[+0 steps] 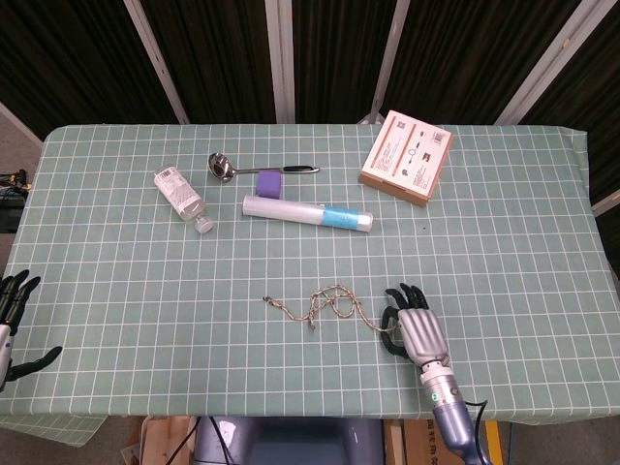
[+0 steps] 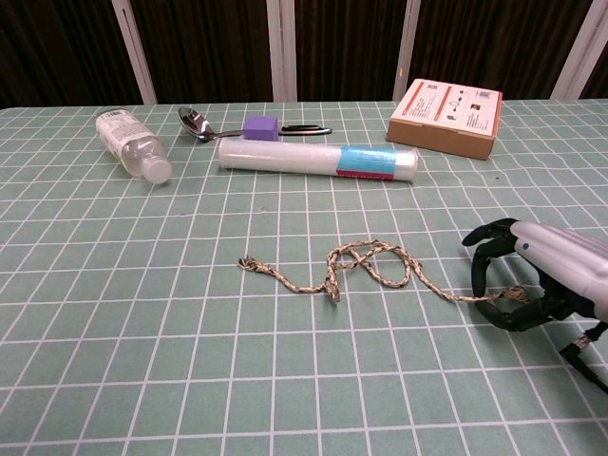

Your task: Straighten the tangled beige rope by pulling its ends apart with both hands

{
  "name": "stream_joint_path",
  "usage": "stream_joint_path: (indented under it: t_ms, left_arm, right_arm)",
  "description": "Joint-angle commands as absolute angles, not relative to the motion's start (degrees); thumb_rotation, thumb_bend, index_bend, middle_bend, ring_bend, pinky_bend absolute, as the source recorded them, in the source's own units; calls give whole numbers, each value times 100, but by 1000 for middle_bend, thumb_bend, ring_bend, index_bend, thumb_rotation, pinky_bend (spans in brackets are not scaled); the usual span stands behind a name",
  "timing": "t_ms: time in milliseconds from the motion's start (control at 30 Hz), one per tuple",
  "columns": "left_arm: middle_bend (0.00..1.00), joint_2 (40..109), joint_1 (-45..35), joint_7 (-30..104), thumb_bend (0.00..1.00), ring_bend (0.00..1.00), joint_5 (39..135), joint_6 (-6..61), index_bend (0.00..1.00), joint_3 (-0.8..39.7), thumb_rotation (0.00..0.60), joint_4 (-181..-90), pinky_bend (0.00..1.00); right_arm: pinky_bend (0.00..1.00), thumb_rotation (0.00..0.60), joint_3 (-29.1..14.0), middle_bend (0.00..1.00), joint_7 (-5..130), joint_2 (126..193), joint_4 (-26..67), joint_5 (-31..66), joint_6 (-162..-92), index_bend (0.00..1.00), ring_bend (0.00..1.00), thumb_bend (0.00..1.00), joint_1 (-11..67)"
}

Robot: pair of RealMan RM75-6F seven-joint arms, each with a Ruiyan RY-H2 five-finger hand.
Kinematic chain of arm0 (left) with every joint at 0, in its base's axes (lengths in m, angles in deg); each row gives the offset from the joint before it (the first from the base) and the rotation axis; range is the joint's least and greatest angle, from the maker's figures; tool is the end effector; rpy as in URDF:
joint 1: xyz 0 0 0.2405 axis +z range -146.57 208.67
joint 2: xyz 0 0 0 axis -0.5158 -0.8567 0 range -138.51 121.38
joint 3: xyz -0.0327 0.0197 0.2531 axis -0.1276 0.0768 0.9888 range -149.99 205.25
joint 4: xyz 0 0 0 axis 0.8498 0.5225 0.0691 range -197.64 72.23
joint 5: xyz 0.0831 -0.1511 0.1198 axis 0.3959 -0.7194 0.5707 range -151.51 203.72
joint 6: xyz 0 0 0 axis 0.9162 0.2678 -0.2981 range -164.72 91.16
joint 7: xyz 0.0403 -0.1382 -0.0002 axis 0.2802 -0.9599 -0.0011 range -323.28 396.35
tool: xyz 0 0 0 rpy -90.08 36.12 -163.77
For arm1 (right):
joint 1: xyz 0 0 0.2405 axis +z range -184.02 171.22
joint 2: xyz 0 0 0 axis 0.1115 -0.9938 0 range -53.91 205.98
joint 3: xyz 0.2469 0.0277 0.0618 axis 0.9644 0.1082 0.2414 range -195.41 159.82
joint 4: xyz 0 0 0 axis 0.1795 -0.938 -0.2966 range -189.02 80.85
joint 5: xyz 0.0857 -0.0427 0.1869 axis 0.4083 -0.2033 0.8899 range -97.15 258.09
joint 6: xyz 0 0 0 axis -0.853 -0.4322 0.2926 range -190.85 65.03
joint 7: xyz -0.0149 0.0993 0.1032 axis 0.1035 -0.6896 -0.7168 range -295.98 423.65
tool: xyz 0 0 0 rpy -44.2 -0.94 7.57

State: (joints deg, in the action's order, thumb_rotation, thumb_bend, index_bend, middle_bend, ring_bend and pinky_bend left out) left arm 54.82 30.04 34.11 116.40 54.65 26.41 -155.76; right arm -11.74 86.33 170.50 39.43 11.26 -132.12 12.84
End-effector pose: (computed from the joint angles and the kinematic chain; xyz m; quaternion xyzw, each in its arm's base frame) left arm -0.3067 0.1536 0.1685 -0.5796 -0.3796 -0.4199 0.5862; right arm -0.2021 -0.2325 -0.0299 0.6368 -0.4963 0.3767 0.4542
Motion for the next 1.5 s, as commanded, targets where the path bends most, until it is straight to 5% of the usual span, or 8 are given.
stream_joint_path:
  t_ms: [33, 533, 933, 1500]
  left_arm:
    - [0, 5481, 3003, 3411, 18, 0, 11640, 5464, 0, 2640, 600, -15576, 0]
    - [0, 5473, 2886, 3625, 31, 0, 11762, 5370, 10, 2626, 600, -15654, 0]
    - [50, 5373, 1885, 5061, 139, 0, 11647, 4114, 242, 2222, 600, -17168, 0]
    - [120, 7207, 303, 7271, 290, 0, 9810, 2662, 358, 1550, 600, -17041, 0]
  right_arm:
    - [0, 600, -1178, 195, 8639, 17049, 3947, 1134, -13216, 590, 0, 450, 1285]
    - [0, 600, -1250, 203, 8619, 16966, 4042, 1144, -13223, 611, 0, 483, 1272]
    - [0, 600, -1187, 203, 8660, 16921, 4240, 1194, -13221, 611, 0, 483, 1330]
    - [0, 600, -1117, 204, 8666, 16756, 4410, 1299, -13250, 612, 0, 483, 1366]
